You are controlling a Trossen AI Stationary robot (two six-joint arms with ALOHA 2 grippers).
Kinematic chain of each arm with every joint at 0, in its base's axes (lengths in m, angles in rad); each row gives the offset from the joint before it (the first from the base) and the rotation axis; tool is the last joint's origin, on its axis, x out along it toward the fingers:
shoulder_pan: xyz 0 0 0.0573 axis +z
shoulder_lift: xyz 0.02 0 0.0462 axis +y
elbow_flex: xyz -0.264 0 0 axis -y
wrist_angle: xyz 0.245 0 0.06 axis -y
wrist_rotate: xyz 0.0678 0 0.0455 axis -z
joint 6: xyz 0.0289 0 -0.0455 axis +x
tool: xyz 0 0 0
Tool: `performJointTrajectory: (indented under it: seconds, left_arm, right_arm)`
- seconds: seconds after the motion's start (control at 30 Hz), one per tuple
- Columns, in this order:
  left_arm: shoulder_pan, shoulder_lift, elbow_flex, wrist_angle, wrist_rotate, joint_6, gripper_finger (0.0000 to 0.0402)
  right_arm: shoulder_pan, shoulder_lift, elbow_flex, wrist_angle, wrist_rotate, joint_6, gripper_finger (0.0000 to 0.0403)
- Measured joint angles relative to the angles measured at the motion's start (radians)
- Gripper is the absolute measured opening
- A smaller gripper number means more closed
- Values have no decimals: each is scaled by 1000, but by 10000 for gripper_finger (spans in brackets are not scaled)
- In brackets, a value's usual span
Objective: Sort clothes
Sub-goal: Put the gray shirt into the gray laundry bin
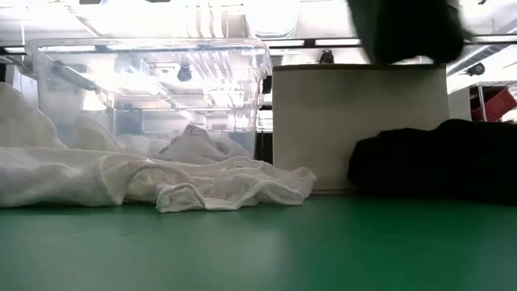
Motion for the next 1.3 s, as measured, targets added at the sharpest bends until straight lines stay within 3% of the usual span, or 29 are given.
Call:
performJointTrajectory:
  seconds: [0.3,0.4,0.57,1.03,1.3]
  left_arm:
    - [0,0,0,3,0,0,210]
    - [0,0,0,7,0,0,210]
    - [0,0,0,13,4,0,210]
    - [0,0,-2,14,4,0,210]
    - [0,0,-2,14,4,16,210]
  right_arm:
    - [-5,189,335,0,44,-257,9]
    - [-25,190,307,112,58,-377,9]
    - [-110,209,308,128,105,-455,9]
    - [-435,229,304,56,219,-384,9]
    - [-539,229,304,-126,215,-49,9]
